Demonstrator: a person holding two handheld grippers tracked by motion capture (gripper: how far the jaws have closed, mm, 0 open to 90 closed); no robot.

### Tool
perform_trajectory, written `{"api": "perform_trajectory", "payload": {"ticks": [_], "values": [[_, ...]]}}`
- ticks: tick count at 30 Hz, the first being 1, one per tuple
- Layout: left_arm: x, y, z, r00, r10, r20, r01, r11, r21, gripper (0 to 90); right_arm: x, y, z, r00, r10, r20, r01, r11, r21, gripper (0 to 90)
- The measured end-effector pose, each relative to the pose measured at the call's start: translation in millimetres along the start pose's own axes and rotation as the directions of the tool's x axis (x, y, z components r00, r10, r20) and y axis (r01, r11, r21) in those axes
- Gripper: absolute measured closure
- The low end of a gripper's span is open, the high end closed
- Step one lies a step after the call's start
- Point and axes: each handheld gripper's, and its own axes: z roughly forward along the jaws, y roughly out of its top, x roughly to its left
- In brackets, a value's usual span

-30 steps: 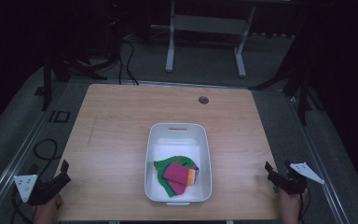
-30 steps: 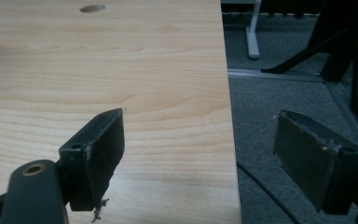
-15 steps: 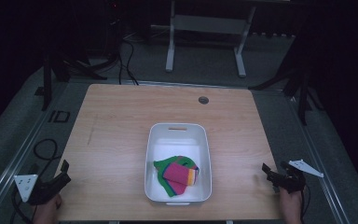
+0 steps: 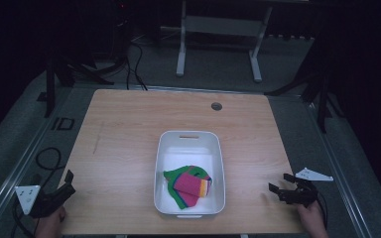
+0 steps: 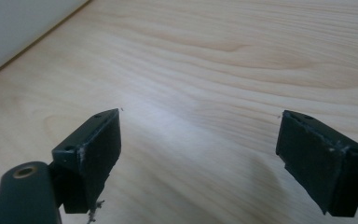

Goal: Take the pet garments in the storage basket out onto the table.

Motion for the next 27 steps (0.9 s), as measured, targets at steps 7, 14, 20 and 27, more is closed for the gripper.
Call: {"api": "perform_trajectory", "payload": {"ticks": [7, 14, 20, 27], "values": [[-0.6, -0.2, -0.1, 1.0, 0.002, -0.001, -0.002, 1.0, -0.003, 1.8, 18.1, 9.1, 9.3, 0.9816, -0.101, -0.162, 0.108, 0.993, 0.038, 14.2], [-0.4, -0.2, -0.2, 1.0, 0.002, 0.004, -0.002, 1.0, -0.004, 1.8, 42.7, 24.8, 18.7, 0.944, -0.158, -0.29, 0.187, 0.979, 0.075, 14.2], [-0.4, -0.2, -0.1, 1.0, 0.004, 0.007, -0.004, 1.0, -0.005, 1.8, 64.7, 45.8, 17.9, 0.9174, -0.173, -0.359, 0.213, 0.974, 0.075, 13.7], [-0.3, -0.2, -0.2, 0.9999, 0.004, 0.011, -0.004, 1.0, -0.005, 1.8, 92.3, 76.5, 12.4, 0.8807, -0.24, -0.409, 0.268, 0.963, 0.013, 13.5]]}}
